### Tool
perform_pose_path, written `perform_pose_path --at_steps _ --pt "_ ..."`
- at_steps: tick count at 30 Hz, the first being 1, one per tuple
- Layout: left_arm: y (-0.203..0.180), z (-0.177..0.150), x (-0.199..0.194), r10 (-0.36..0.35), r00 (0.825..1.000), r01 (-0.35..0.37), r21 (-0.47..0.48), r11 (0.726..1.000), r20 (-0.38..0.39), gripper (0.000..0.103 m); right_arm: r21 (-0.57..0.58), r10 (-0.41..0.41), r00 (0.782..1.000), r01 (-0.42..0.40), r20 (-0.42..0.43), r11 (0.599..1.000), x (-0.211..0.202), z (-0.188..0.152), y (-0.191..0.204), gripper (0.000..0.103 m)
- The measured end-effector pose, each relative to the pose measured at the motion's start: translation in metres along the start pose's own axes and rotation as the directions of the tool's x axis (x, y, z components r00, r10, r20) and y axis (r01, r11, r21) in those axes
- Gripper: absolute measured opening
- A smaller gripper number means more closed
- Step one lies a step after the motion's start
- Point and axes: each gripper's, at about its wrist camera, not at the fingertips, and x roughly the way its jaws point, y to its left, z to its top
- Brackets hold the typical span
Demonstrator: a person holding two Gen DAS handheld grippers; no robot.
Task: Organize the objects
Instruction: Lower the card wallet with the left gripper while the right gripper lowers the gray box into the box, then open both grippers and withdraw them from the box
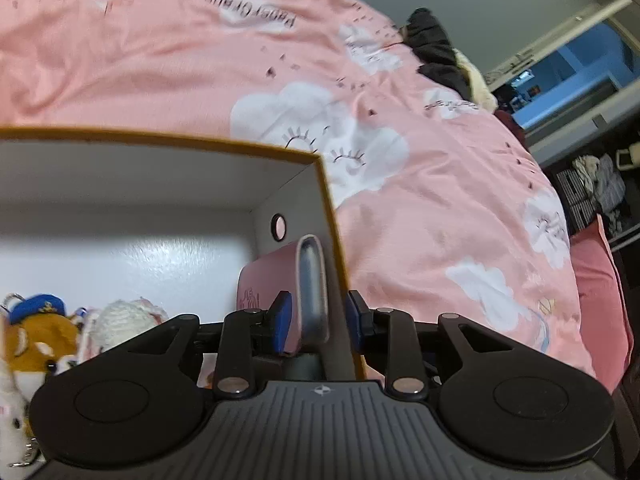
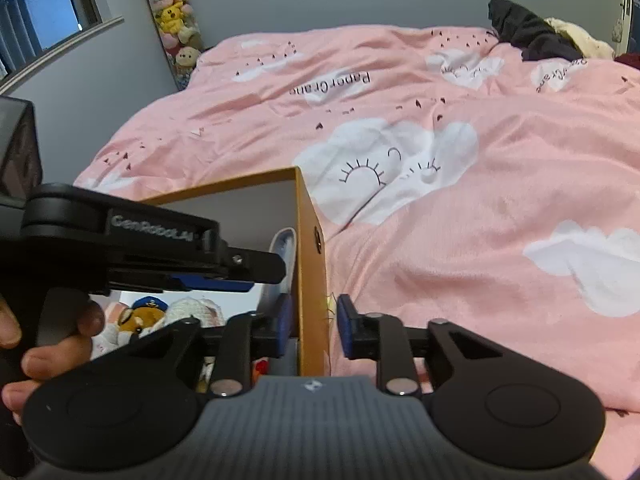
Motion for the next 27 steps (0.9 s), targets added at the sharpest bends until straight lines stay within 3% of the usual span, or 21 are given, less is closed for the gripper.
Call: perform_pose_path --at_steps 6,11,15,17,18,24,27 --pt "-0.02 -0.021 -0.051 -0.006 0.998 -0.001 0.13 0.992 0.059 0.033 0.013 0.047 0.999 -0.047 0.026 0.999 -0.025 -0.013 0.007 0.036" --pt "-0.024 -0.051 -0.089 0.025 0.995 -0.045 0.217 0.975 0.094 0.033 0.024 0.097 0.995 -0.098 0.022 0.995 -0.045 -0.039 0.016 0.037" --pt "-0.014 -0.078 -0.109 0.067 0.994 -0.087 0.234 0.968 0.091 0.035 0.026 0.111 0.993 -0.11 -0.037 0.994 -0.05 -0.064 0.024 0.038" --pt "-0.009 -0.094 -0.114 0.097 0.991 -0.116 0.243 0.963 0.09 0.057 0.032 0.111 0.991 -0.109 -0.075 0.994 -0.047 -0.077 0.026 0.038" --pt "-0.007 -0.102 -0.116 0.106 0.99 -0.125 0.248 0.961 0.089 0.059 0.037 0.112 0.989 -0.109 -0.1 0.993 -0.045 -0.085 0.027 0.039" --pt "0.013 -0.147 -0.103 0.213 0.977 -0.208 0.264 0.942 0.01 0.059 0.039 0.118 0.97 -0.112 -0.214 0.993 -0.025 -0.119 0.036 0.043" --pt "0.022 -0.164 -0.094 0.2 0.979 -0.186 0.26 0.947 -0.031 0.06 0.002 0.107 0.963 -0.11 -0.247 0.994 -0.016 -0.128 0.044 0.044"
